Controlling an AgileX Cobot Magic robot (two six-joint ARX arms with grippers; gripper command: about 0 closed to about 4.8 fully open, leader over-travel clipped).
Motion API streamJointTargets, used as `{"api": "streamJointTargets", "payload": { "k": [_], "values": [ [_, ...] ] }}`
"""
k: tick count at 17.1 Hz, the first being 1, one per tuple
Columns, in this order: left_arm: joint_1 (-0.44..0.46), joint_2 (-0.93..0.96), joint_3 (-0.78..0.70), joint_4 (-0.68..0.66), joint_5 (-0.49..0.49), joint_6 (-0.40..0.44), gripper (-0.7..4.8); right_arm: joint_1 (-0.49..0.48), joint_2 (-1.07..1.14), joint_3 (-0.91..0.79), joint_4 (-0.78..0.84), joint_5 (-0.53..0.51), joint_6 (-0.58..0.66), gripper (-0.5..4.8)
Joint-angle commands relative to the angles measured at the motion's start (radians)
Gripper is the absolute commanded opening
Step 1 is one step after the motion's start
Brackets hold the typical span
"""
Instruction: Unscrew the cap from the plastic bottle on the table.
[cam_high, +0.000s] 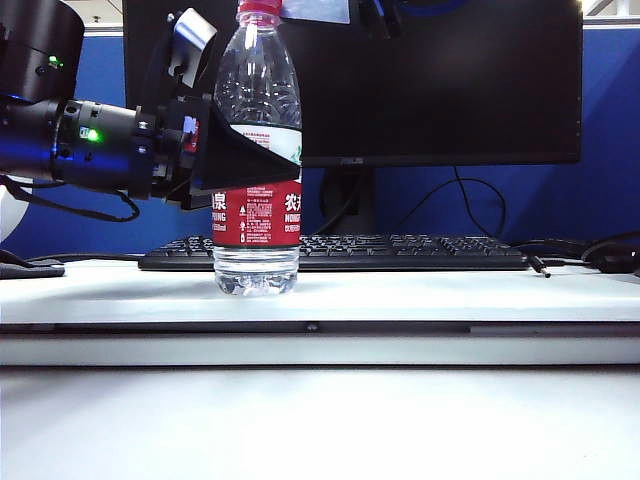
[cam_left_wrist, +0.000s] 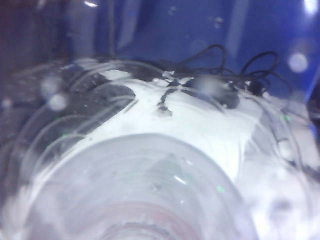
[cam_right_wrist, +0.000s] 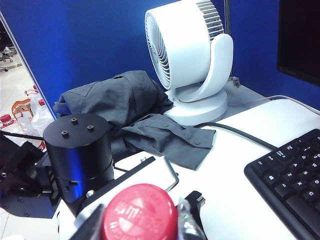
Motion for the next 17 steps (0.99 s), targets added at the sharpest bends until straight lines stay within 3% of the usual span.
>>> {"api": "streamJointTargets", "payload": {
  "k": [1, 8, 12, 15, 17],
  "values": [
    [0.002, 0.008, -0.008, -0.073, -0.01, -0.007, 3.16, 0.003, -0.007, -0.011, -0.074, -0.019, 0.017, 1.35],
    [0.002, 0.008, -0.008, -0.073, -0.011, -0.007, 3.16, 0.001, -0.014, -0.011, -0.076, -0.019, 0.017, 1.36],
    [0.002, 0.008, -0.008, -0.073, -0.011, -0.006, 3.16, 0.002, -0.014, -0.012, -0.089, -0.014, 0.017, 1.89],
    [0.002, 0.008, -0.008, -0.073, -0.011, -0.007, 3.16, 0.006, -0.016, -0.012, -0.105, 0.08, 0.028, 2.75],
    [0.002, 0.008, -0.008, -0.073, -0.011, -0.007, 3.16, 0.006, -0.022, -0.012, -0.105, 0.083, 0.043, 2.75]
  ]
}}
